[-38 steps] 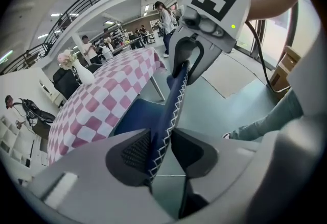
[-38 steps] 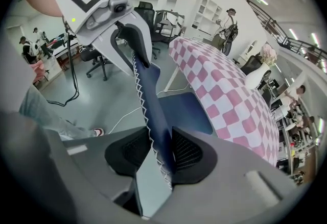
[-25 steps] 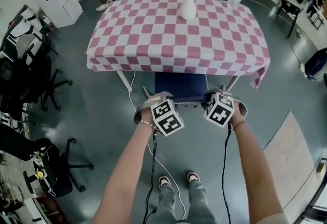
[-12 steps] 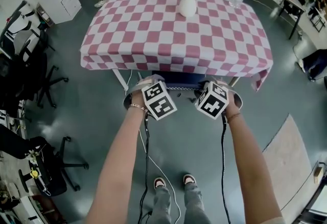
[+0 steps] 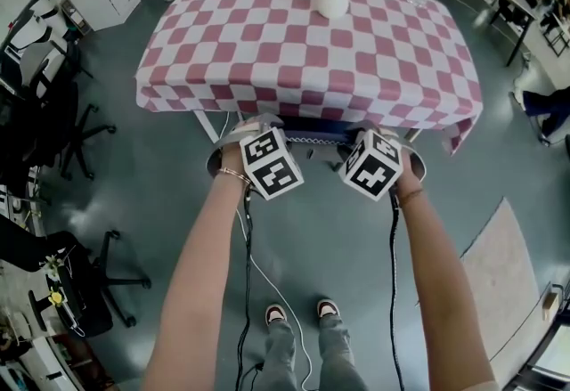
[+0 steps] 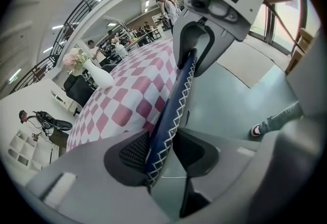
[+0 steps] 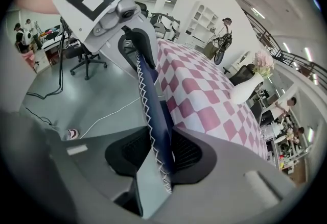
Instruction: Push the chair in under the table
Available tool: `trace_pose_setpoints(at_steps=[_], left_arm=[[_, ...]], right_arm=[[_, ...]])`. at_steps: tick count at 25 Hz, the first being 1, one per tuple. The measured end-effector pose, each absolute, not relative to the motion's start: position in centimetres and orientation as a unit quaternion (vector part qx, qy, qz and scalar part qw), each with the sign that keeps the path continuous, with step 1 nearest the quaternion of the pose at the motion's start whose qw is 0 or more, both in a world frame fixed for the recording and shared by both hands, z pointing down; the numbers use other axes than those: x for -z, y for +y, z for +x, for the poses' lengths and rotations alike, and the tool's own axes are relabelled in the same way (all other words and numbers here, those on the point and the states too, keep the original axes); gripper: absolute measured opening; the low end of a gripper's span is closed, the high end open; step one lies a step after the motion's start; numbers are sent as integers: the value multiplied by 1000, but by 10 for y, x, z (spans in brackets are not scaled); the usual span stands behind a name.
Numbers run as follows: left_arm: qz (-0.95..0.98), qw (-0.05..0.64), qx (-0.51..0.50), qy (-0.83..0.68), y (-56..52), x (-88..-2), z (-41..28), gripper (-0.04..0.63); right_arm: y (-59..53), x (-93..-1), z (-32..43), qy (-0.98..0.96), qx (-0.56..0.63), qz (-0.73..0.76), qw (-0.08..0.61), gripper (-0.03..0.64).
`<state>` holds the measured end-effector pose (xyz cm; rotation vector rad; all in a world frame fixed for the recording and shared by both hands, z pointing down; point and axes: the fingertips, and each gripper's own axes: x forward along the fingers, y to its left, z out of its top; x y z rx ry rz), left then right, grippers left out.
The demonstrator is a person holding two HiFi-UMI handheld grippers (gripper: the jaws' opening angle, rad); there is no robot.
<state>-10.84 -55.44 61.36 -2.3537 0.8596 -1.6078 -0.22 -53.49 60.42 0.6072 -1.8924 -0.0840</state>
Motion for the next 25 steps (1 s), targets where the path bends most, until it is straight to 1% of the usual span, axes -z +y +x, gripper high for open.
trace_pose_setpoints(at_steps=[8,15,18,22,25], left_arm=[[-789,71,540,285,-548,-617,-104,147],[-784,85,535,303,-541,-616,-102,164],[-802,72,478,351,-536,-601,-108,199],[-834,-3,371,409,-518,-567,-117,196],[-846,-30,326,421,-498,-542,-120,193]], right_arm=[[-529,-609,2,-798,24,258,544,132],[-524,-612,1,-799,31,272,535,137],[-521,-606,4,-796,60,305,519,146],[-517,-588,7,-803,60,349,478,152],[-508,-560,-3,-827,28,361,429,152]])
